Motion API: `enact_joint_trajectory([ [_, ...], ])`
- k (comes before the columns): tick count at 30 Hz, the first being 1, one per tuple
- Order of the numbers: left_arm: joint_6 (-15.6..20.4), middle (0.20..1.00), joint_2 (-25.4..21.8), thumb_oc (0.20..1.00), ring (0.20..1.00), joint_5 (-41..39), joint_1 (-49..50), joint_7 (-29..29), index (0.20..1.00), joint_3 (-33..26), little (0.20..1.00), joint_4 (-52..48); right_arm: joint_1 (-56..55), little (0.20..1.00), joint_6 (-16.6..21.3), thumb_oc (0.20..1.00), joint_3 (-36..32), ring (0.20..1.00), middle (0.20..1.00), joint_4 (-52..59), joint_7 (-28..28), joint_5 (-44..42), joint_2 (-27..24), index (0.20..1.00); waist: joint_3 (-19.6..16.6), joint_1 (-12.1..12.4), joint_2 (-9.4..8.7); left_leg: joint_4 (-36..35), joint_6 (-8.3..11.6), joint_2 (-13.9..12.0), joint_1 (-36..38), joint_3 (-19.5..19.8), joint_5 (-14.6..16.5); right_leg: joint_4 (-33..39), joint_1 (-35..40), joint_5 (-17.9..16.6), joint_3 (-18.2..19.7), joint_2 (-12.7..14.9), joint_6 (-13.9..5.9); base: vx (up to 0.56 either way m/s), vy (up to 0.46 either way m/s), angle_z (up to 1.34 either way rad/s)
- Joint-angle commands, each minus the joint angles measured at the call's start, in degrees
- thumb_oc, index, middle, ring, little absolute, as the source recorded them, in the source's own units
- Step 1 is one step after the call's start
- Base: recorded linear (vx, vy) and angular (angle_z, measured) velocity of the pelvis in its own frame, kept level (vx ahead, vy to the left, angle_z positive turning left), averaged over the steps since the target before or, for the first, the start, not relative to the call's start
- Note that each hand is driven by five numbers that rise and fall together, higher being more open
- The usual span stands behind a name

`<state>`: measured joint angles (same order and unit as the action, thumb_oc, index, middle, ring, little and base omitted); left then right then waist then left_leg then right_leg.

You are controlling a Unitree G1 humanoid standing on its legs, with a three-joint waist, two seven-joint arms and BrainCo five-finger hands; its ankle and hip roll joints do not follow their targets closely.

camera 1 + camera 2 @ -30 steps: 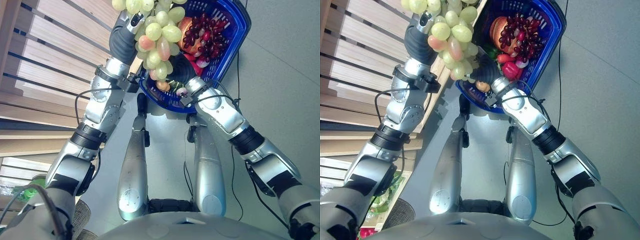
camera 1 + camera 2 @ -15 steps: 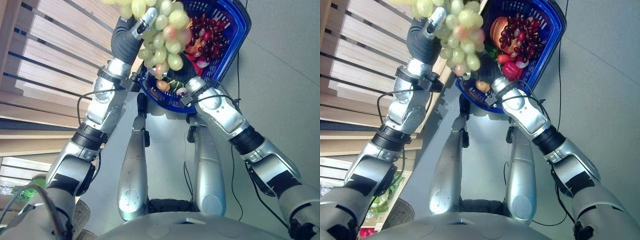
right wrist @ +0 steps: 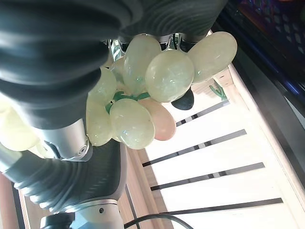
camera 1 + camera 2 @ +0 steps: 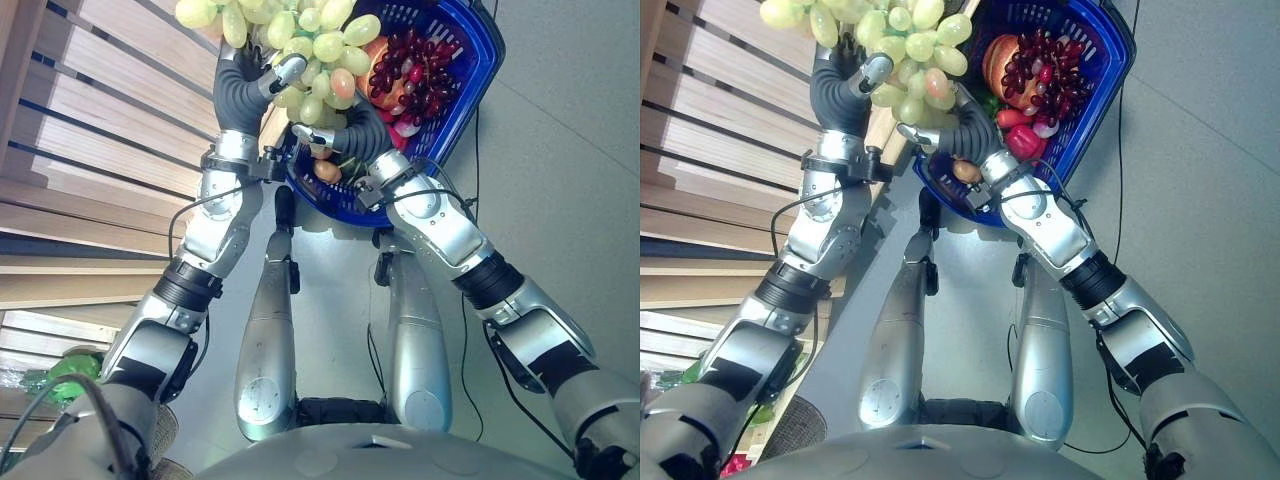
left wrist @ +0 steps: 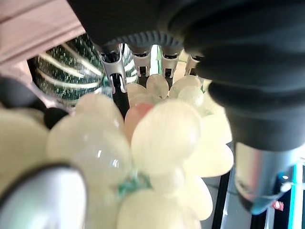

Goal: Pick up fruits and vegetables into the basket

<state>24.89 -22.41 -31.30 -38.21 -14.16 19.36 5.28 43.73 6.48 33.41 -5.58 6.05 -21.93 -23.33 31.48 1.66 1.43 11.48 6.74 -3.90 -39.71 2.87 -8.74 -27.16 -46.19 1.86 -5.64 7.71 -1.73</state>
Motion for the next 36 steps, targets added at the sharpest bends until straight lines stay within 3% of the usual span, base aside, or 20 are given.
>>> enact_joint_trajectory([
  [1,1.83,1.000,0.90,1.000,1.000,4.23,-1.82,-3.09,1.000,-3.82,1.000,-2.33,1.47,0.200,5.11,0.200,-2.60,0.200,0.200,5.43,0.53,-0.30,3.45,0.200,-1.69,0.01,-0.24,4.16,-4.77,6.57,-0.36,-3.48,6.62,6.31,6.32,1.32,-5.39,-3.28,0.22,0.00,0.000,0.00],
  [7,-0.04,1.000,1.02,1.000,1.000,2.76,-1.22,-4.12,1.000,-5.38,1.000,1.72,0.78,0.200,6.40,0.200,-3.59,0.200,0.200,5.36,1.30,-0.94,3.09,0.200,-1.69,-0.22,-0.12,4.59,-4.54,6.34,-0.59,-3.80,6.67,5.68,6.01,1.60,-5.29,-3.25,0.14,0.00,0.000,0.00],
  [16,1.94,1.000,0.81,1.000,1.000,1.18,0.33,-2.82,1.000,-6.99,1.000,7.52,-0.12,0.200,7.50,0.200,-4.56,0.200,0.200,5.60,1.53,-1.07,2.55,0.200,-1.69,-0.49,0.21,5.04,-4.48,6.01,-0.77,-4.42,6.80,4.78,5.53,2.08,-5.02,-3.48,0.29,0.00,0.000,0.00],
  [36,0.47,1.000,0.44,1.000,1.000,-0.79,0.07,-1.77,1.000,-7.65,1.000,16.13,-0.29,0.200,9.71,0.200,-5.99,0.200,0.200,6.25,2.71,-1.13,1.88,0.200,-1.69,-1.26,0.72,4.80,-4.29,5.61,-0.54,-5.15,6.71,4.47,5.19,2.29,-4.51,-3.55,0.20,0.00,0.000,0.00],
])
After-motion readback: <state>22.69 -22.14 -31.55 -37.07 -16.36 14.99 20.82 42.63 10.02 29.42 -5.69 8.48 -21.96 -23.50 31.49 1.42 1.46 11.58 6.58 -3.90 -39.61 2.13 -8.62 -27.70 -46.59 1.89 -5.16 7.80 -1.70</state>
